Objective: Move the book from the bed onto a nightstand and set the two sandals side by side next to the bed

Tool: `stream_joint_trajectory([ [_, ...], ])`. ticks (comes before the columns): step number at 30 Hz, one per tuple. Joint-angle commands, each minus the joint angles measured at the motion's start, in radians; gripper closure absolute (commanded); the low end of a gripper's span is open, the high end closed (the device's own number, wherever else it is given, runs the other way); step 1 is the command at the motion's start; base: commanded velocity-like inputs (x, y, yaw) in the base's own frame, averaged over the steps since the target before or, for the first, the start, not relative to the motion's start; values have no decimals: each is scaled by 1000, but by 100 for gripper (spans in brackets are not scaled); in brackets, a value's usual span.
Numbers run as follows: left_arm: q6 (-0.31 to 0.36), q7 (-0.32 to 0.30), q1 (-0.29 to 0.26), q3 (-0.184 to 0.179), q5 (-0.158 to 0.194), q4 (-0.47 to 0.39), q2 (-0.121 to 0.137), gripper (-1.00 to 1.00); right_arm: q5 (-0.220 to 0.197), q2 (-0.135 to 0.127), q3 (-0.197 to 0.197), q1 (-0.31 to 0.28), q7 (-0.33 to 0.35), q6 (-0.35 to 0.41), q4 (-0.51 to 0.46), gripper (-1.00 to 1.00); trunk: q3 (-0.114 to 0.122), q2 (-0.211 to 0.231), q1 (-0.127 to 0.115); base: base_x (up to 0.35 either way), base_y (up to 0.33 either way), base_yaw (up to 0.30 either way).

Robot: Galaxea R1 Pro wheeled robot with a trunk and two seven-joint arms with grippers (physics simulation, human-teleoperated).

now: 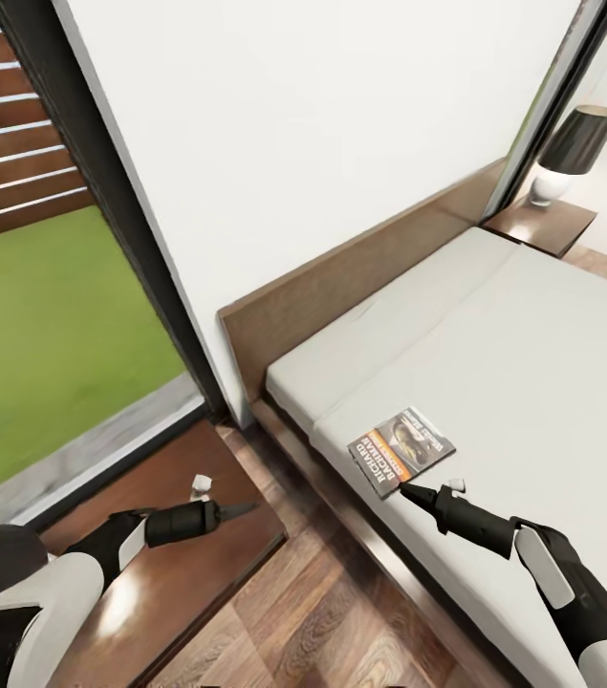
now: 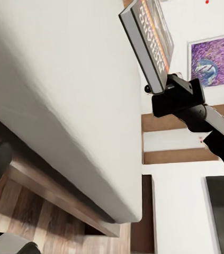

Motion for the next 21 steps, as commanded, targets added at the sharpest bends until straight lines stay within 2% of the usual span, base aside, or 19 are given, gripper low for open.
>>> stream_joint_trajectory([
  [1,10,-4,-1,6,-5,0,-1,-100,-5,0,-2,0,3,6,0,100,-1,-1,0,0,0,274],
  [4,11,-3,-1,6,-5,0,-1,-100,-5,0,-2,0,3,6,0,100,-1,-1,0,0,0,152],
  [10,10,-3,-1,6,-5,1,-2,-100,-6,1,-2,0,3,6,1,100,-1,-1,0,0,0,16],
  [16,11,-2,-1,6,-5,3,-2,-100,-5,33,-2,0,3,6,1,100,-1,-1,0,0,0,0],
  [21,10,18,-1,6,-5,6,-14,-100,-5,39,-2,0,3,6,1,100,-1,-1,0,0,0,0],
])
